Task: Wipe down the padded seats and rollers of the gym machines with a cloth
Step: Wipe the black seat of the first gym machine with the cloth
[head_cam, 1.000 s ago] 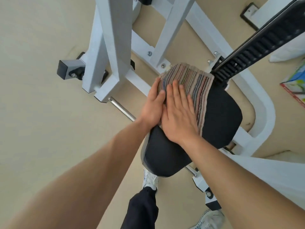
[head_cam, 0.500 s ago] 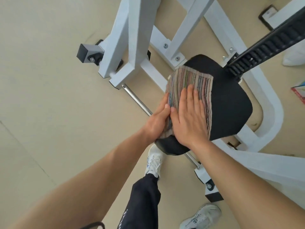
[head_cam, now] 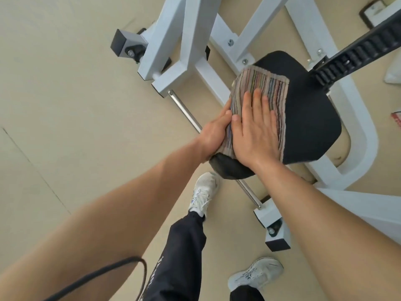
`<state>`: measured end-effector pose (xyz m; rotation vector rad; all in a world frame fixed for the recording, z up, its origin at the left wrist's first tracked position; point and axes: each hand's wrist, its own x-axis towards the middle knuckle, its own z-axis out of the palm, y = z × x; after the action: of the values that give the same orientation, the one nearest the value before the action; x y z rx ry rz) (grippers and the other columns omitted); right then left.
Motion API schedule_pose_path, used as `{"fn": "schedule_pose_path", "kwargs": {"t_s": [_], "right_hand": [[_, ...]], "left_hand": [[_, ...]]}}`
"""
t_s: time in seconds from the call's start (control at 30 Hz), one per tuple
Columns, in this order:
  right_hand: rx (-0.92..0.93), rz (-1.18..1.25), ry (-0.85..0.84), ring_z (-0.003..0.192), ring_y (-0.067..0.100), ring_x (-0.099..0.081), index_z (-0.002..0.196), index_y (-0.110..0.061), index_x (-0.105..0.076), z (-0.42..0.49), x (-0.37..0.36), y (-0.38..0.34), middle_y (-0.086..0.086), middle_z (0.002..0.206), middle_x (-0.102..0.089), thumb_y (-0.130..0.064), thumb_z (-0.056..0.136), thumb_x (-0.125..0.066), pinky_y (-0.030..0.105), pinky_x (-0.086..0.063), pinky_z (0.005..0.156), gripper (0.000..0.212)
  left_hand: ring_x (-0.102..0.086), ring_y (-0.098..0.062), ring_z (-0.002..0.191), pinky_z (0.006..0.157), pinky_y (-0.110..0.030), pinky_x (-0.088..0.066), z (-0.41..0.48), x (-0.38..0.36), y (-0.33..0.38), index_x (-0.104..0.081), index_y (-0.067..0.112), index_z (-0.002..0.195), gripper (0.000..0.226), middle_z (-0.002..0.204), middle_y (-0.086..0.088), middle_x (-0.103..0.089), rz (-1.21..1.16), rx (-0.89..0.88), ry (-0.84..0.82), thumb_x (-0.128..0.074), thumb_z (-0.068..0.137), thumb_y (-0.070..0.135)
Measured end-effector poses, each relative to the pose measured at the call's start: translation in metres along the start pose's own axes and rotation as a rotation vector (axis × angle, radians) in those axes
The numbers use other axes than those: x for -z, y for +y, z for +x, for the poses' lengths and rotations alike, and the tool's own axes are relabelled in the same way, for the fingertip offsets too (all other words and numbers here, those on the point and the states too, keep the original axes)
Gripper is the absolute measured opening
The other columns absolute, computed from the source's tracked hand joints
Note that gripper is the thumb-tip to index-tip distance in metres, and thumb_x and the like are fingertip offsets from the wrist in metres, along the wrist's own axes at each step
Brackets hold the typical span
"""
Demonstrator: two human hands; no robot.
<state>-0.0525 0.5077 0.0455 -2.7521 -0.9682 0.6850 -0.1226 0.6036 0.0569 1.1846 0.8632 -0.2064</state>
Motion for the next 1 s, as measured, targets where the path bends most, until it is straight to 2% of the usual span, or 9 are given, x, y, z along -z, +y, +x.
{"fn": "schedule_pose_path", "kwargs": {"t_s": [0.13, 0.3, 0.4, 0.47, 0.53, 0.7, 0.87, 0.93, 1.0], "right_hand": [[0.145, -0.054, -0.005, 0.157, 0.023, -0.001, 0.162, -0.015, -0.006, -0.06, -0.006, -0.01, 0.007, 0.17, -0.002, -0.043, 0.104, -0.013, 0.042, -0.006, 0.127, 0.064], [0.475, -0.27, -0.011, 0.157, 0.024, -0.005, 0.161, -0.012, -0.011, -0.069, -0.007, 0.027, 0.009, 0.17, -0.005, -0.046, 0.106, -0.021, 0.044, -0.016, 0.127, 0.065], [0.664, -0.373, -0.02, 0.157, 0.025, -0.007, 0.16, -0.009, -0.009, -0.069, -0.006, 0.065, 0.01, 0.169, -0.005, -0.046, 0.105, -0.032, 0.044, -0.017, 0.126, 0.07], [0.711, -0.403, 0.008, 0.157, 0.026, -0.007, 0.16, -0.01, -0.004, -0.075, -0.01, 0.086, 0.011, 0.169, -0.005, -0.038, 0.104, -0.044, 0.044, -0.015, 0.127, 0.075], [0.682, -0.384, 0.061, 0.156, 0.027, -0.012, 0.16, -0.01, -0.004, -0.079, -0.017, 0.092, 0.012, 0.168, -0.01, -0.035, 0.104, -0.048, 0.044, -0.015, 0.127, 0.076], [0.624, -0.29, 0.191, 0.153, 0.029, -0.023, 0.157, -0.004, -0.023, -0.069, -0.024, 0.043, 0.015, 0.165, -0.024, -0.044, 0.107, -0.018, 0.045, -0.023, 0.124, 0.064], [0.365, -0.13, 0.245, 0.154, 0.022, -0.024, 0.157, -0.006, -0.026, -0.062, -0.029, -0.004, 0.011, 0.165, -0.026, -0.043, 0.101, -0.033, 0.039, -0.021, 0.125, 0.067], [0.345, -0.107, 0.27, 0.153, 0.022, -0.027, 0.156, -0.006, -0.03, -0.07, -0.034, 0.001, 0.011, 0.164, -0.03, -0.041, 0.102, -0.035, 0.039, -0.022, 0.125, 0.065], [0.372, -0.105, 0.317, 0.151, 0.024, -0.032, 0.154, -0.006, -0.034, -0.086, -0.042, 0.022, 0.012, 0.161, -0.035, -0.039, 0.105, -0.035, 0.041, -0.025, 0.124, 0.06]], "left_hand": [[-0.043, -0.002, 0.138, 0.118, -0.02, -0.029, -0.047, -0.007, -0.036, -0.038, 0.021, 0.153, 0.045, 0.151, 0.008, -0.047, -0.111, -0.008, 0.114, -0.025, 0.11, 0.029], [-0.035, -0.011, 0.145, 0.117, -0.052, -0.033, -0.066, -0.036, -0.062, -0.031, 0.053, 0.147, 0.054, 0.157, 0.014, -0.034, -0.048, -0.025, 0.344, -0.032, 0.095, 0.067], [-0.012, -0.004, 0.152, 0.125, -0.029, -0.015, -0.082, -0.061, -0.07, -0.015, 0.03, 0.159, 0.054, 0.165, 0.01, -0.016, 0.119, -0.151, 0.485, -0.029, 0.106, 0.037], [-0.001, 0.007, 0.149, 0.112, -0.002, -0.006, -0.094, -0.078, -0.076, -0.005, 0.027, 0.16, 0.058, 0.167, 0.011, -0.003, 0.206, -0.159, 0.543, -0.029, 0.108, 0.028], [0.002, 0.011, 0.146, 0.105, 0.005, -0.003, -0.096, -0.085, -0.082, -0.002, 0.029, 0.16, 0.059, 0.167, 0.014, 0.002, 0.226, -0.156, 0.575, -0.029, 0.108, 0.026], [-0.03, -0.005, 0.145, 0.122, -0.028, -0.022, -0.071, -0.056, -0.06, -0.031, 0.021, 0.155, 0.051, 0.159, 0.005, -0.034, 0.081, -0.184, 0.595, -0.033, 0.105, 0.026], [-0.057, -0.001, 0.118, 0.116, -0.03, -0.034, -0.038, -0.014, -0.026, -0.061, 0.021, 0.134, 0.038, 0.127, 0.009, -0.066, 0.009, -0.062, 0.375, -0.041, 0.102, 0.021], [-0.054, -0.001, 0.125, 0.118, -0.031, -0.033, -0.043, -0.02, -0.029, -0.055, 0.023, 0.142, 0.04, 0.136, 0.01, -0.061, 0.0, -0.058, 0.338, -0.042, 0.104, 0.027], [-0.038, -0.008, 0.143, 0.121, -0.032, -0.028, -0.06, -0.03, -0.044, -0.039, 0.023, 0.153, 0.047, 0.157, 0.004, -0.041, 0.355, -0.15, 0.355, -0.038, 0.106, 0.031]]}}
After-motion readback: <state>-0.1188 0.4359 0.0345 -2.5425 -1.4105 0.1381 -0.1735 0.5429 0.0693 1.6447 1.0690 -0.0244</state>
